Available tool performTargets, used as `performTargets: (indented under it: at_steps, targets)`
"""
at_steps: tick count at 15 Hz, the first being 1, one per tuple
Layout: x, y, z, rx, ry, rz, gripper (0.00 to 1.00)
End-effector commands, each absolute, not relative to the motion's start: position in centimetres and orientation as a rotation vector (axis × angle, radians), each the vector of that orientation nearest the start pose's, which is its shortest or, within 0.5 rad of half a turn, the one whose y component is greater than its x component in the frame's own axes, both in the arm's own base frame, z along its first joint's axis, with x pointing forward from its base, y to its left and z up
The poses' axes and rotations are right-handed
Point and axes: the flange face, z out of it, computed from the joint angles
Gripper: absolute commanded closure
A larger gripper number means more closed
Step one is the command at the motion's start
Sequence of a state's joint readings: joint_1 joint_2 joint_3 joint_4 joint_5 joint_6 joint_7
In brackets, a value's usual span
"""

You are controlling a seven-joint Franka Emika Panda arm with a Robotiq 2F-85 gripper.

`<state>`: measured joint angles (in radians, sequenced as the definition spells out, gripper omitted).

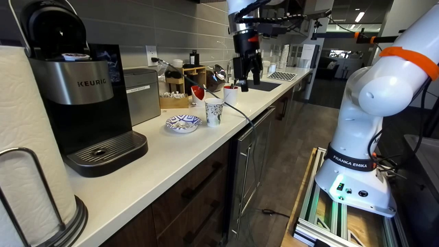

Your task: Move the straw to the right cup

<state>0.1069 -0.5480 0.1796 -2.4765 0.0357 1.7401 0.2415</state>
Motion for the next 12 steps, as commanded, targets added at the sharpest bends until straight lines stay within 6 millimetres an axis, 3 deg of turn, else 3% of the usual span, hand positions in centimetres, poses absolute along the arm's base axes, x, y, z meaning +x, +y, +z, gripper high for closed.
performTargets:
  at_steps: [1,3,4,5,9,12]
  targets:
    - [37.6,6.6,49.1,-3.225,-0.266,0.204,0.0]
    - [38.6,5.1,50.3,-3.203,-0.389,0.166,0.0]
    - [38.9,4.9,50.8,-3.173,-0.357,0.169,0.0]
    - [37.8,5.1,50.4,-3.194,-0.306,0.175,0.0]
    - [38.6,4.8,50.9,-3.182,-0.335,0.168,0.0]
    - [39.3,5.6,50.5,-3.296,-0.545,0.257,0.0]
